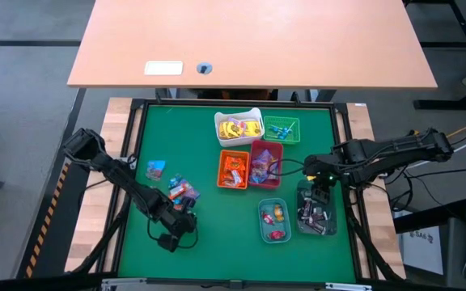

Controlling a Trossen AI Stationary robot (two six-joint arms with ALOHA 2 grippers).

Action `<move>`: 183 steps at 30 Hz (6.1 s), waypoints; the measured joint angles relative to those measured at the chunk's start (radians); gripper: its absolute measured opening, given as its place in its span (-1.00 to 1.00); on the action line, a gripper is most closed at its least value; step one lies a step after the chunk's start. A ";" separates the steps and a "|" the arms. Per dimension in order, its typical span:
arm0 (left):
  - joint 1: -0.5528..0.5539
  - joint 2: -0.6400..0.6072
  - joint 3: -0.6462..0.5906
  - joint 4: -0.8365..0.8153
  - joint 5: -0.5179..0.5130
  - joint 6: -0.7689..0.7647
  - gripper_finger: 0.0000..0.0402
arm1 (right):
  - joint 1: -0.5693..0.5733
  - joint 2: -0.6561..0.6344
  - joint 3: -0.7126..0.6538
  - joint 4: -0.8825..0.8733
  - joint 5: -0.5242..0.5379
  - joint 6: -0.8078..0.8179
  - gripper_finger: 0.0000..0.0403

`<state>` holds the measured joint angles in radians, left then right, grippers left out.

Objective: Sort candy
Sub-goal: Put the orange chocolate into the orange bin, then put the blue lollipop into the green basket

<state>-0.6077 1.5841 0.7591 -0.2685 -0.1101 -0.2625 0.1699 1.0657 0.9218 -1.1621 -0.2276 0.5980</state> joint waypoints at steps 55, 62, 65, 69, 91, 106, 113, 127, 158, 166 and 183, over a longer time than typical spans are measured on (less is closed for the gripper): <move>0.449 -0.047 0.195 0.210 0.142 0.242 -0.29 | 0.000 0.000 0.000 0.379 0.000 -0.001 0.12; 0.348 -0.048 0.195 -0.007 0.217 0.243 -0.29 | 0.000 0.000 0.000 0.384 0.000 -0.001 0.12; 0.308 -0.047 0.195 -0.115 0.217 0.245 -0.29 | 0.000 0.000 0.000 0.385 0.000 -0.001 0.12; 0.263 -0.047 0.195 -0.229 0.217 0.247 -0.29 | 0.000 0.000 0.000 0.385 0.000 -0.001 0.12; 0.135 0.131 0.194 -0.264 0.133 0.380 -0.29 | 0.000 0.000 0.000 0.404 0.000 -0.001 0.12; 0.136 0.154 0.194 -0.267 0.131 0.371 -0.97 | 0.000 0.000 0.000 0.404 0.000 -0.001 0.12; 0.142 0.155 0.194 -0.247 0.129 0.369 -0.99 | 0.000 0.000 0.000 0.406 0.001 -0.001 0.12; 0.296 0.158 0.322 -0.119 -0.071 0.335 -1.00 | 0.000 0.036 0.000 0.595 0.200 -0.001 0.12; 0.451 0.156 0.438 0.224 -0.166 0.325 -1.00 | 0.000 0.237 0.000 0.928 0.218 0.108 0.12; 0.451 0.156 0.438 0.267 -0.166 0.325 -1.00 | 0.000 0.237 0.000 0.927 0.209 0.108 -0.10; 0.451 0.154 0.438 0.276 -0.165 0.325 -1.00 | 0.000 0.237 0.000 0.926 0.210 0.108 -0.71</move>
<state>-0.1570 1.7386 1.1973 0.0080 -0.2752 0.0620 0.1696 1.3025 0.9222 -0.2363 -0.0180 0.7063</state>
